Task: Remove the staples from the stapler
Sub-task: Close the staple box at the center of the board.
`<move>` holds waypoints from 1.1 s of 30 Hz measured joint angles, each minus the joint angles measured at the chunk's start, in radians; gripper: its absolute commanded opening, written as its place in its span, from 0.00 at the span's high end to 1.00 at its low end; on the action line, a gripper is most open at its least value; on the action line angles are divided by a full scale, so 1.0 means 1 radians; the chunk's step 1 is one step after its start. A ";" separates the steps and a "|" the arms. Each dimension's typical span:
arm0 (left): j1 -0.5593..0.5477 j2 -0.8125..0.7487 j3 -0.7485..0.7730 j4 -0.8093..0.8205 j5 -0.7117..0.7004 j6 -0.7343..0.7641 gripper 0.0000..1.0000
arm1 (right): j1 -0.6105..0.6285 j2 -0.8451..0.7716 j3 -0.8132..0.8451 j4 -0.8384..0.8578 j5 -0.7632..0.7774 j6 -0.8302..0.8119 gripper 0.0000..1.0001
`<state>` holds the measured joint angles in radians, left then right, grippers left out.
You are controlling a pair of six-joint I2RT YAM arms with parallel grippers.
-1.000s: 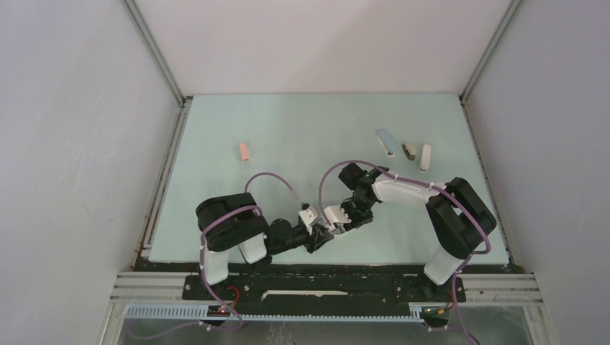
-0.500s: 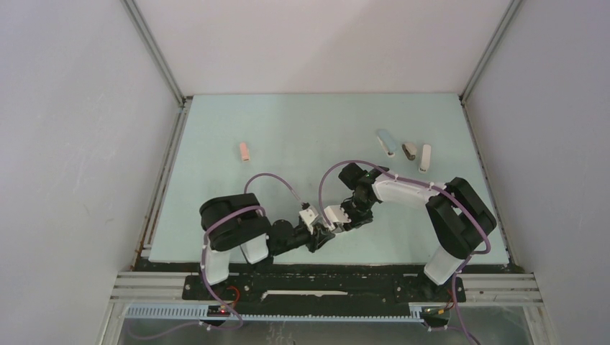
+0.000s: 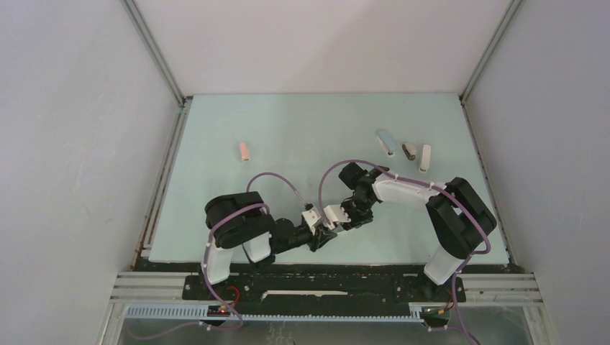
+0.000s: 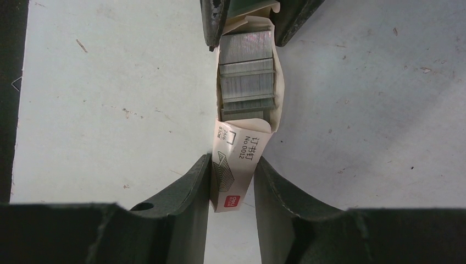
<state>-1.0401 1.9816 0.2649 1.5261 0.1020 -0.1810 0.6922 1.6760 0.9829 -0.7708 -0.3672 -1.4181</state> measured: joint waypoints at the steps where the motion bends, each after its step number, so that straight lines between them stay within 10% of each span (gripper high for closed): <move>1: 0.002 0.001 0.000 0.000 0.008 0.005 0.67 | 0.000 0.000 0.000 0.000 0.000 0.000 0.60; 33: 0.048 0.010 0.010 0.001 0.119 0.016 0.59 | -0.010 -0.010 -0.016 0.026 -0.015 0.007 0.55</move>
<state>-0.9916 1.9919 0.2752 1.5272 0.2214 -0.1650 0.6823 1.6665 0.9665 -0.7444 -0.3824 -1.4113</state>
